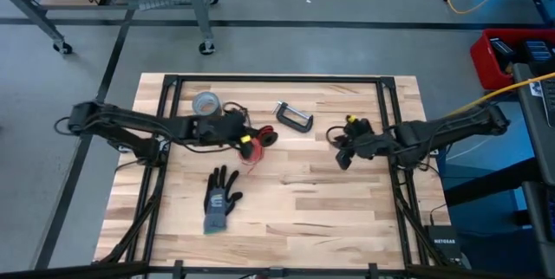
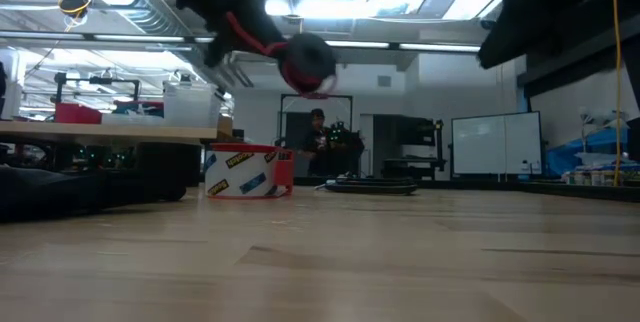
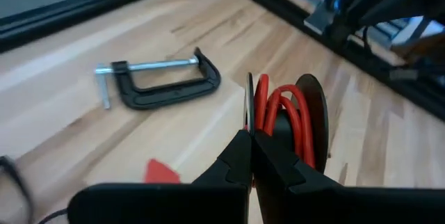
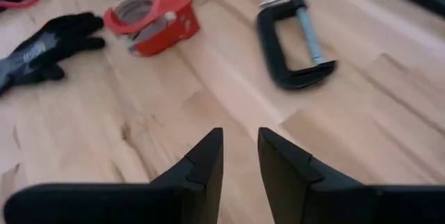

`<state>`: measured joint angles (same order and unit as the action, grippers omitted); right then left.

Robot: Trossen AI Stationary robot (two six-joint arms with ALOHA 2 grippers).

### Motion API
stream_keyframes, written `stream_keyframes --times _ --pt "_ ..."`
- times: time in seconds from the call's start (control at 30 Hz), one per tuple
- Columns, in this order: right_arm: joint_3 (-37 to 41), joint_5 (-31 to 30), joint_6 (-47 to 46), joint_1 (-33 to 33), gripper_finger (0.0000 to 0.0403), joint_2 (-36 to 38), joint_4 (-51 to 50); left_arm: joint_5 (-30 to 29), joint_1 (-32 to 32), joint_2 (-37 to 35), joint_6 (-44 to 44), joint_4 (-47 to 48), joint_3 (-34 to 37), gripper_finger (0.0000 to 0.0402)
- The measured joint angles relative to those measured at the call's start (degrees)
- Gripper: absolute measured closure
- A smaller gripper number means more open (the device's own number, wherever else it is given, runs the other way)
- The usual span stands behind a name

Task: Coil cords
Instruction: Coil the red wire onto the spool

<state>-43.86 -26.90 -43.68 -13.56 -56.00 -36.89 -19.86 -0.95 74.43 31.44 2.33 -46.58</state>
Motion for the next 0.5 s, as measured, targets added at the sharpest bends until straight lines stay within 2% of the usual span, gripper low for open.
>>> stream_keyframes --times 0.17,0.37,0.5 --pt "2.38 -2.31 -0.40 -0.70 0.0308 6.63 -2.47 -0.01 0.31 -10.36 2.86 -0.41 7.22 0.0401" --pt "9.61 -5.84 -7.13 -4.17 0.0308 14.92 -1.75 -0.04 -0.31 -21.00 9.77 -2.89 16.63 0.0401" --pt "16.34 -7.41 -8.64 -7.18 0.0308 19.19 6.62 0.44 -1.50 -24.63 11.88 -9.04 22.12 0.0402"
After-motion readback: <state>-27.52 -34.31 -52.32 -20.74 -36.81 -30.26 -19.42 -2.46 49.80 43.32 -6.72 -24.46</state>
